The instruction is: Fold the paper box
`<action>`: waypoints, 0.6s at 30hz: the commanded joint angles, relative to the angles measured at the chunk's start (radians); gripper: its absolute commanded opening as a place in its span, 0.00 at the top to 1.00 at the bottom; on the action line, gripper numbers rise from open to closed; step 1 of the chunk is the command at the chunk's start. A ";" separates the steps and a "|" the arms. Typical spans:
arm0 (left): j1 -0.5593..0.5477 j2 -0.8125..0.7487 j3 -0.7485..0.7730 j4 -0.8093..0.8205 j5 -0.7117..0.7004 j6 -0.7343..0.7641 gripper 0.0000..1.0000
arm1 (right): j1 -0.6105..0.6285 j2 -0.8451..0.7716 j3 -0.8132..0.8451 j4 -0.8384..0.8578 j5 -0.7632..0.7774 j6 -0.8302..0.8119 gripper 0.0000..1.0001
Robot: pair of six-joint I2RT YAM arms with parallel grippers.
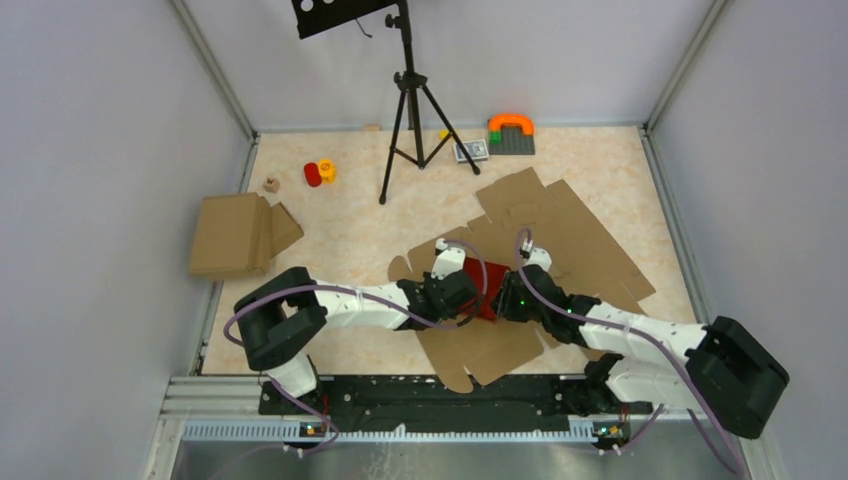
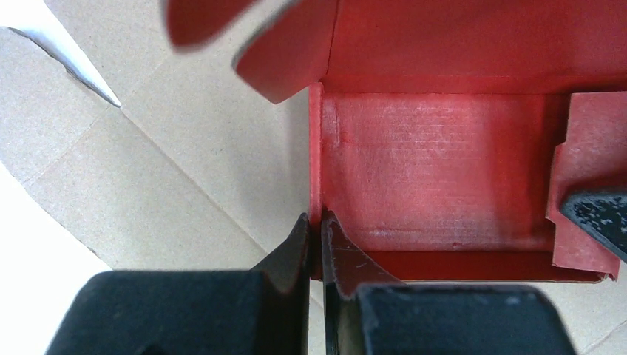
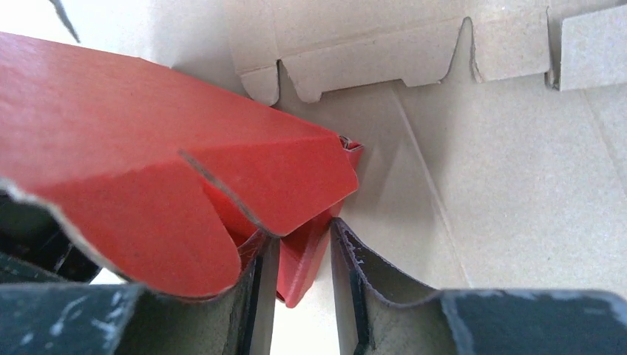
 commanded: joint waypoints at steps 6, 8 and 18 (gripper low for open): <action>0.002 0.008 0.011 -0.043 0.041 -0.075 1.00 | 0.050 0.197 0.225 -0.254 0.138 -0.089 0.75; -0.004 -0.006 0.004 -0.044 0.023 -0.102 1.00 | 0.071 0.262 0.285 -0.335 0.191 -0.100 0.78; -0.023 0.005 0.034 -0.115 -0.043 -0.132 1.00 | 0.153 0.468 0.471 -0.607 0.440 -0.060 1.00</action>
